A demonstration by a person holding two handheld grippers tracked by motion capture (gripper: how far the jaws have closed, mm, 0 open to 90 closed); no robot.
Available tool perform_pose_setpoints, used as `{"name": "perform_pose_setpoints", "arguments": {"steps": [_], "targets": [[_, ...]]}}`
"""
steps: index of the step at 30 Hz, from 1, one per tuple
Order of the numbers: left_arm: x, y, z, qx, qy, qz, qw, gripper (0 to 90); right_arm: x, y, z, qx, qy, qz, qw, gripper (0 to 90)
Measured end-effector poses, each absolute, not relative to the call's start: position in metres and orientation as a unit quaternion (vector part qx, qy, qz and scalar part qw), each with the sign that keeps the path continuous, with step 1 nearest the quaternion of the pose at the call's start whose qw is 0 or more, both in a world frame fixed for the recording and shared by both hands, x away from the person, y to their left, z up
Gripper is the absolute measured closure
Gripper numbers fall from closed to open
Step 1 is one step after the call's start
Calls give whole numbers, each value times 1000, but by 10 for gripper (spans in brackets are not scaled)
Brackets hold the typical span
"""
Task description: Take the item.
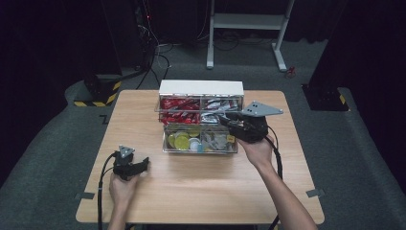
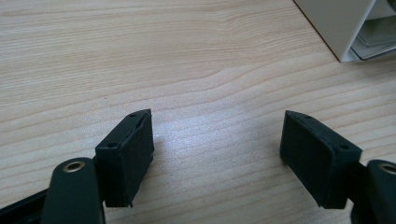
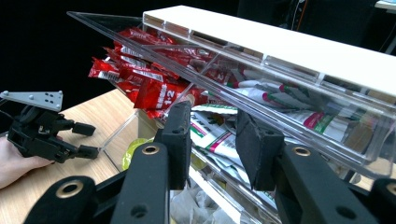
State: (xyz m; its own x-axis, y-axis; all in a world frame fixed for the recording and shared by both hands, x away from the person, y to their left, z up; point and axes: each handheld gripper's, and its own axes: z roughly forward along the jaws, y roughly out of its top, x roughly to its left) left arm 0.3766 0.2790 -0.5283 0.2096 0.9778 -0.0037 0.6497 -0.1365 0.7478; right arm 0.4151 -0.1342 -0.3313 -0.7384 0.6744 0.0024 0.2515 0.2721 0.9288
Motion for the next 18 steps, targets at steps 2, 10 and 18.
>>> {"name": "perform_pose_setpoints", "arguments": {"steps": [2, 10, 18], "targets": [[377, 279, -528, 709, 574, 256, 320, 260, 416, -134, -329, 301, 772, 522, 203, 656], [376, 279, -528, 707, 576, 250, 325, 237, 420, -132, -320, 305, 769, 523, 206, 656], [377, 277, -528, 712, 573, 254, 317, 222, 424, -131, -313, 310, 763, 526, 210, 653]]}}
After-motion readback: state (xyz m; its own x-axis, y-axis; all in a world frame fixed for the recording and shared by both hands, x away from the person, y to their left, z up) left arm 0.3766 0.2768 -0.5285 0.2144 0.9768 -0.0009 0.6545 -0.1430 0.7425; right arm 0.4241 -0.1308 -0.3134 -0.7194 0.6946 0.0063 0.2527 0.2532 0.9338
